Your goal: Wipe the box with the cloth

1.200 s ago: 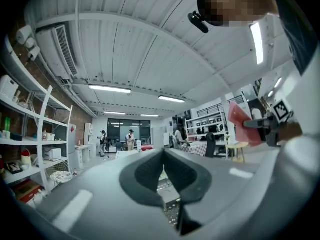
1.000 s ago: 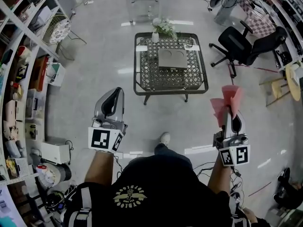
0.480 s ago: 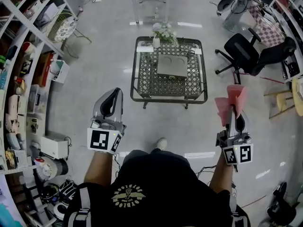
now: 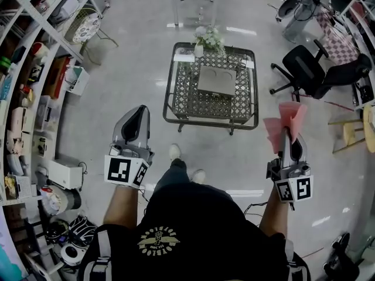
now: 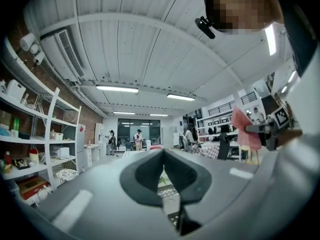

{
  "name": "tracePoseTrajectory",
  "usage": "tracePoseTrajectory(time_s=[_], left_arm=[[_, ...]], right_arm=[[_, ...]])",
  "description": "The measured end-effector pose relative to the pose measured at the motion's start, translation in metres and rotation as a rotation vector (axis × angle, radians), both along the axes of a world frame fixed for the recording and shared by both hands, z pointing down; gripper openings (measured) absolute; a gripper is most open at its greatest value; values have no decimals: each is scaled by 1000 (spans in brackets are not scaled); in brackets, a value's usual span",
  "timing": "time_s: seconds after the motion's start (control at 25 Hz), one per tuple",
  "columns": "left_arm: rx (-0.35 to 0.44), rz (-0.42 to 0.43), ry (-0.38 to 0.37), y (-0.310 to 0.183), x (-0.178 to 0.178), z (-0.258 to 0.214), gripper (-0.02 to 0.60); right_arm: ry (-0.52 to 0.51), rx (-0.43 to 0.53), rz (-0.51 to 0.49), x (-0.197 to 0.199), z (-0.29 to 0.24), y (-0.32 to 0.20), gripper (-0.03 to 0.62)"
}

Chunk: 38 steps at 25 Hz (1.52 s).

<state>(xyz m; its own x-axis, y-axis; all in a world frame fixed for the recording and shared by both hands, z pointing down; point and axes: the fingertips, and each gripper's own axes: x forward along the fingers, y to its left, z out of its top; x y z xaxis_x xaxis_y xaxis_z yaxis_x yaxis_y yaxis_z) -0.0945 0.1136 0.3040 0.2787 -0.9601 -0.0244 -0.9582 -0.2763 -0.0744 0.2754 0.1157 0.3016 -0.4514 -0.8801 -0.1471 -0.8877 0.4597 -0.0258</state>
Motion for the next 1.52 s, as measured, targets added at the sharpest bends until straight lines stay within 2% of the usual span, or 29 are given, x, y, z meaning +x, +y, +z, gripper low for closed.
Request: tracePoseTrajectory(time_s=[0.24, 0.48, 0.68, 1.16, 1.36, 1.52], left_arm=[[26, 21, -14, -10, 4, -6, 0], [28, 29, 29, -29, 2, -11, 0], [2, 28, 11, -52, -11, -6, 0], [-4, 110, -50, -122, -20, 3, 0], [-52, 129, -29, -160, -29, 8, 0], [-22, 156, -11, -190, -38, 0, 0]], right_arm=[[-22, -6, 36, 10, 3, -1, 17], [-23, -2, 55, 13, 3, -15, 17], [-33, -8, 55, -2, 2, -38, 17], [-54, -41, 63, -32, 12, -101, 17], [-49, -49, 79, -43, 9, -135, 17], [-56, -40, 92, -56, -2, -159, 17]])
